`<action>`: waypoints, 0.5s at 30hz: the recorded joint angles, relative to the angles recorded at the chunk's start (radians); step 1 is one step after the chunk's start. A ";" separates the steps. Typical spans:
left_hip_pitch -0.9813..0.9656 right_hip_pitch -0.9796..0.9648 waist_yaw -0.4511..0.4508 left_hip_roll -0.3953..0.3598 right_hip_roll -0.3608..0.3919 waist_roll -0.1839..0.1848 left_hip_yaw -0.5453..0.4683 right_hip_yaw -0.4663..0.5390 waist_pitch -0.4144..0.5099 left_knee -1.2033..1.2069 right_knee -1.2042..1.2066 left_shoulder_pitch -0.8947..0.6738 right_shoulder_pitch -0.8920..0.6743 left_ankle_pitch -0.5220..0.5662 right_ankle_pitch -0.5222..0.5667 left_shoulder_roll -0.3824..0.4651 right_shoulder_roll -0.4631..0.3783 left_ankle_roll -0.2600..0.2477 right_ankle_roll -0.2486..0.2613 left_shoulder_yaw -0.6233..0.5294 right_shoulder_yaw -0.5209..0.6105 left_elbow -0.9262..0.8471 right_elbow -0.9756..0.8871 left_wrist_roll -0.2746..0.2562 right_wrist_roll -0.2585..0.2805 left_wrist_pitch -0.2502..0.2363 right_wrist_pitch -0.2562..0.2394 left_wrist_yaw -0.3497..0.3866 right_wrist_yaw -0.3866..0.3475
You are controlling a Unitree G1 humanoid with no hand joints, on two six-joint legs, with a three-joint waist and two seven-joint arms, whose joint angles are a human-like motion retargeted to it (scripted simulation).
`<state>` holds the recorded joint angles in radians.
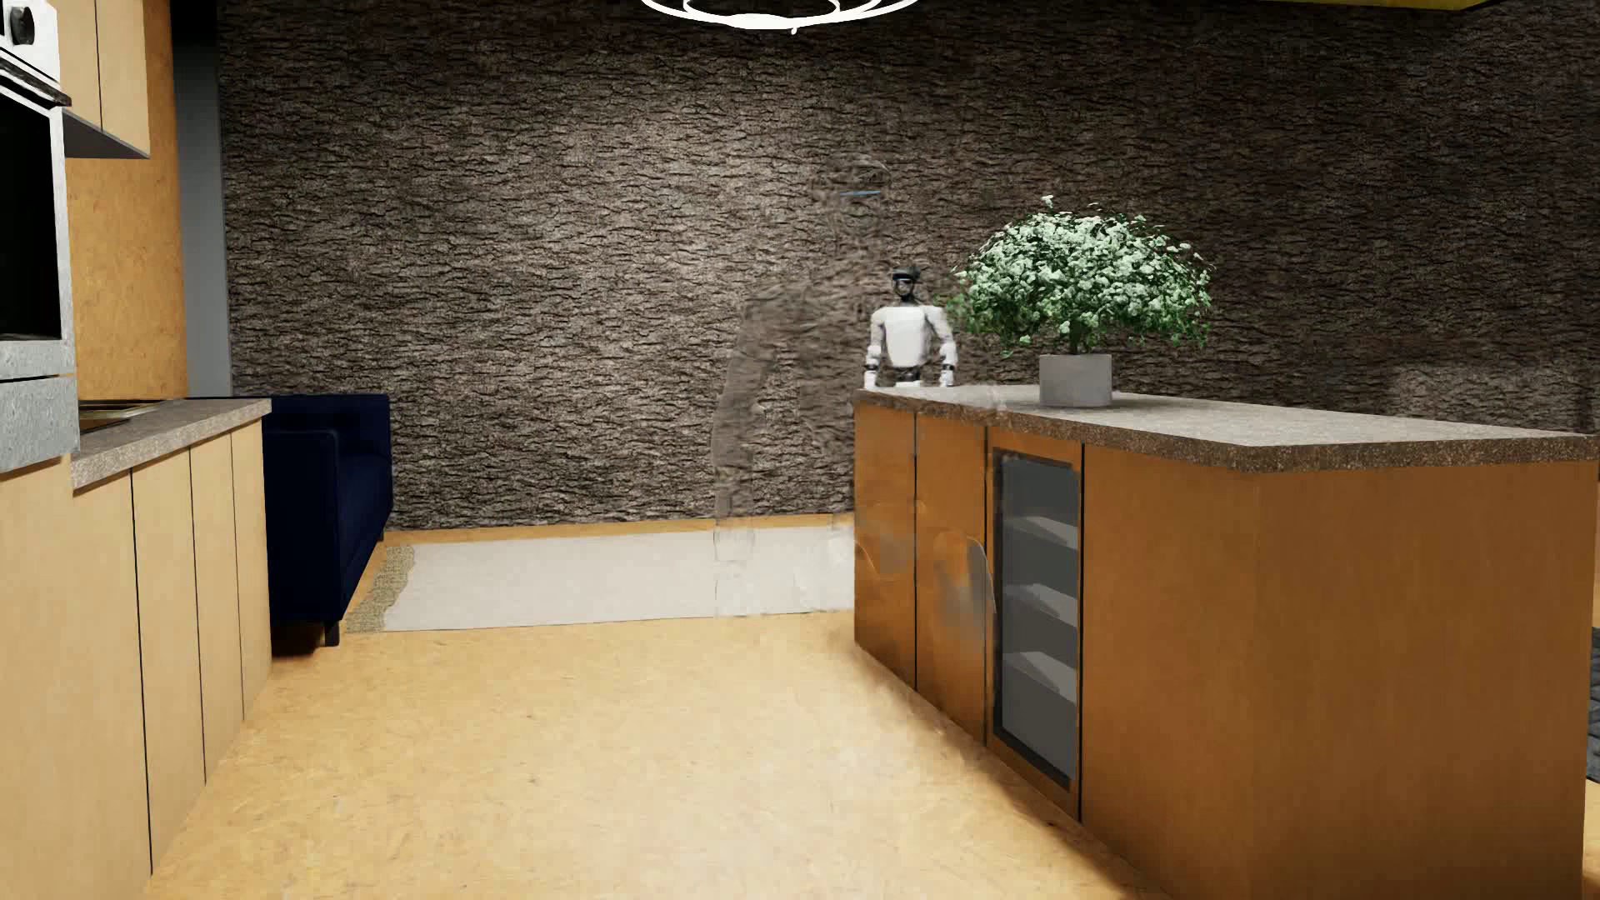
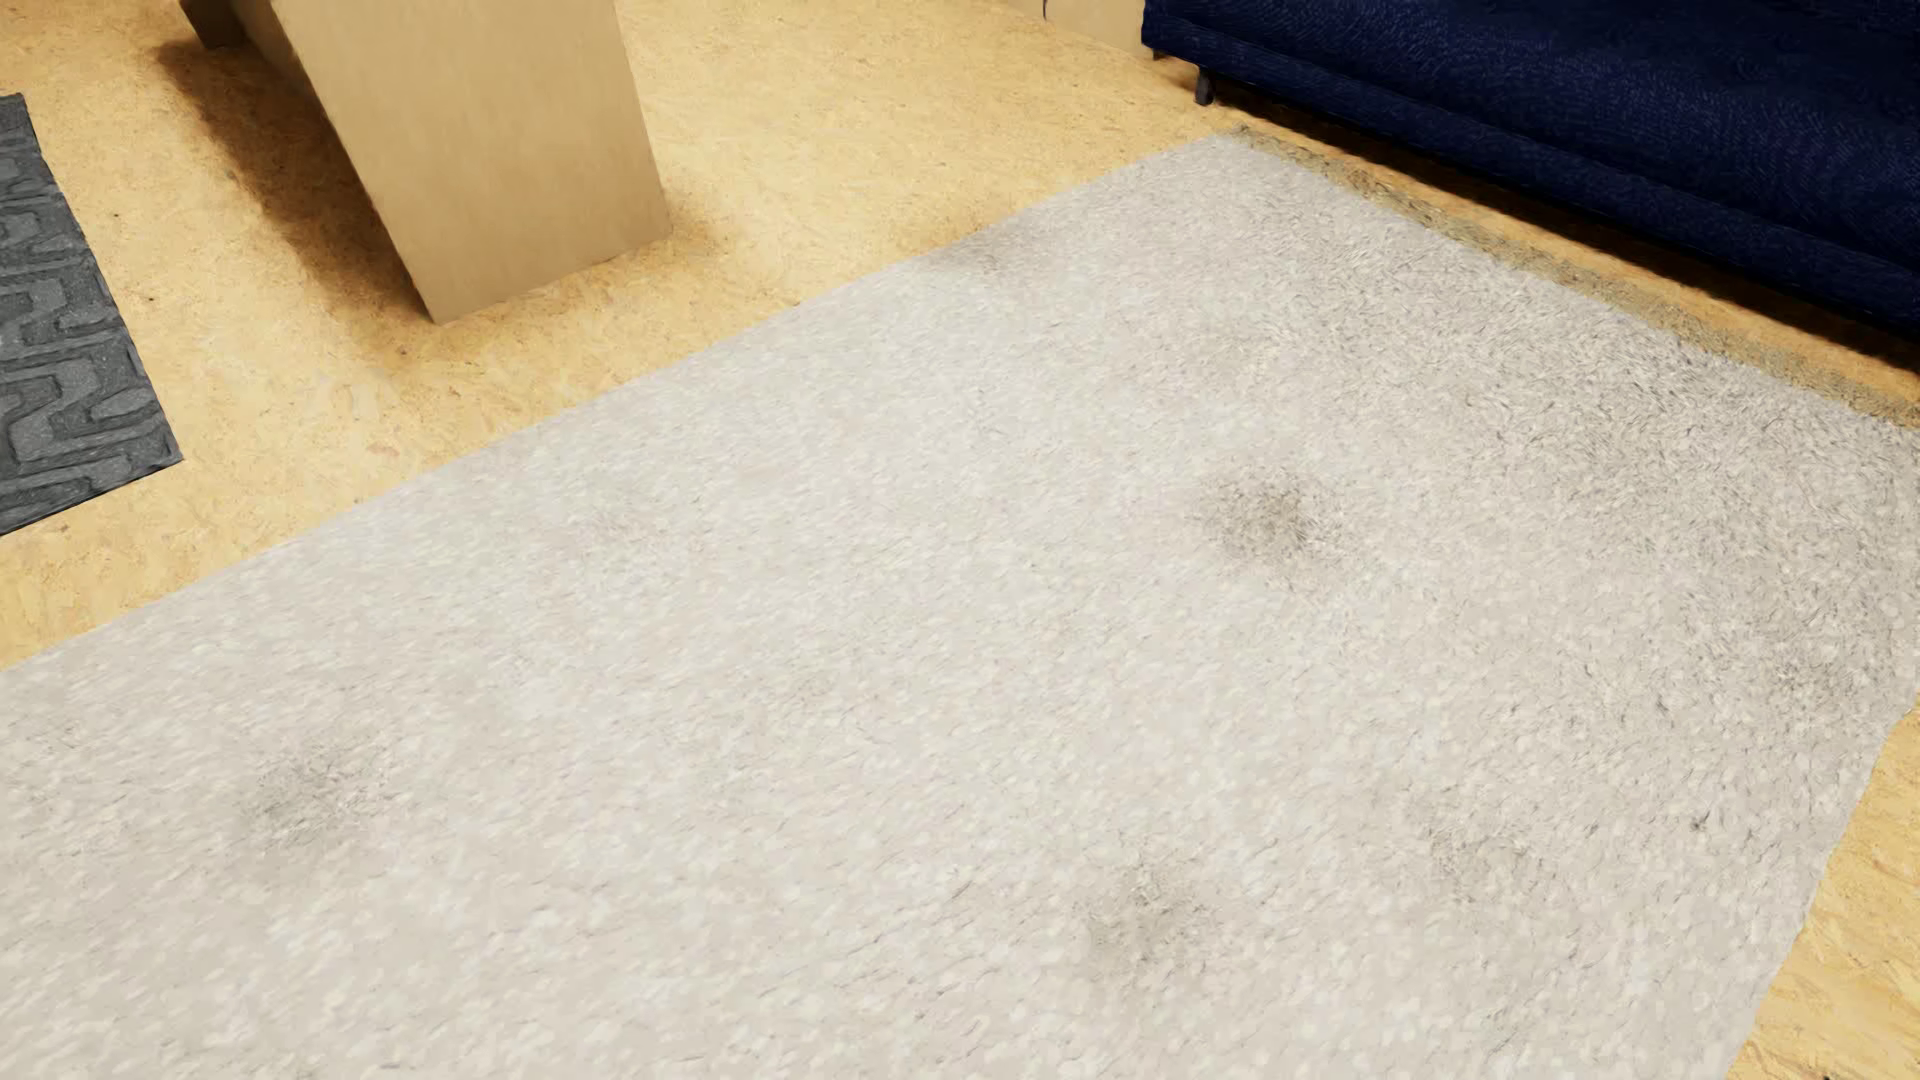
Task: Walk around the plant
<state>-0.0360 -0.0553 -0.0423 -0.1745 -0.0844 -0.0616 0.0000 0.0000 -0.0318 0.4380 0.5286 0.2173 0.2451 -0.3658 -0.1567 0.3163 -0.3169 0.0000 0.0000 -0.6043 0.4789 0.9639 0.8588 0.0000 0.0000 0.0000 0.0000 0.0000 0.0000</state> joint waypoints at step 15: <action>0.056 -0.210 -0.037 -0.038 -0.003 -0.019 0.000 0.000 0.088 -0.004 0.360 -0.044 0.009 0.066 -0.121 0.039 0.009 0.000 0.000 -0.050 -0.009 -0.170 -0.003 0.000 0.000 0.000 0.000 0.000 0.000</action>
<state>0.0197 -0.2655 -0.0797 -0.2130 -0.0877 -0.0804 0.0000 0.0000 0.0566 0.4339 0.8885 0.1729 0.2538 -0.2999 -0.2777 0.3554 -0.3081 0.0000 0.0000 -0.6541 0.4695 0.7934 0.8555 0.0000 0.0000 0.0000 0.0000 0.0000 0.0000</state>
